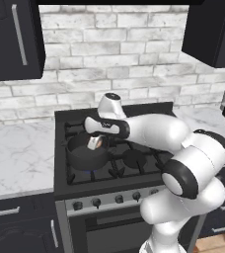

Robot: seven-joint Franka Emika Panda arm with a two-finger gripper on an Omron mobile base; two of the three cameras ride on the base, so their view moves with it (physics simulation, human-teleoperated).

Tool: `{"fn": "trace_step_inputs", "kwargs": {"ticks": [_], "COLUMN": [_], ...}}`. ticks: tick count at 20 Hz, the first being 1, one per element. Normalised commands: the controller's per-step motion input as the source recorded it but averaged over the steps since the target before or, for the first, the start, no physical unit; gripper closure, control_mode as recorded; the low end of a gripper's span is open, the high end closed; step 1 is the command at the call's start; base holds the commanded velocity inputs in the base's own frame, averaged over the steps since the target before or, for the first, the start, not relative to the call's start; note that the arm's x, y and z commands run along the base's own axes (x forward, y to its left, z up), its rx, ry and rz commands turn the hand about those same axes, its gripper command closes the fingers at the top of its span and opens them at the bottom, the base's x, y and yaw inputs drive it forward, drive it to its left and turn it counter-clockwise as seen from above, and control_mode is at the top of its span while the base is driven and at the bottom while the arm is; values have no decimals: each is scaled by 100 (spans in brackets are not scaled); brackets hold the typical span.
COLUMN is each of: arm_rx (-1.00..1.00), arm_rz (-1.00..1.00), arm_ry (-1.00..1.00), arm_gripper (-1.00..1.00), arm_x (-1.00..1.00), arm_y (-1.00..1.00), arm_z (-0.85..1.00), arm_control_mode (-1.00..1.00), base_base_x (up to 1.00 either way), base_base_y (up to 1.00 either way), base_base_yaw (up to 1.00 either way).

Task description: Turn on the burner for the pot on the stove. Wait thirty seconds for the pot to heat up. Then add the mushroom to the pot.

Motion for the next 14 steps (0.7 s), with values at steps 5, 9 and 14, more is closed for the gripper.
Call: {"fn": "trace_step_inputs", "kwargs": {"ticks": [5, 9, 14], "arm_rx": [-4, -3, -2], "arm_rz": [0, 0, 0], "arm_ry": [0, 0, 0], "arm_gripper": [100, 100, 100], "arm_x": [16, 16, 16], "arm_y": [9, 5, 3], "arm_z": [-15, -15, -14], "arm_control_mode": [-100, -100, -100], "base_base_x": [0, 0, 0], "base_base_y": [0, 0, 0], "base_base_yaw": [0, 0, 0]}}
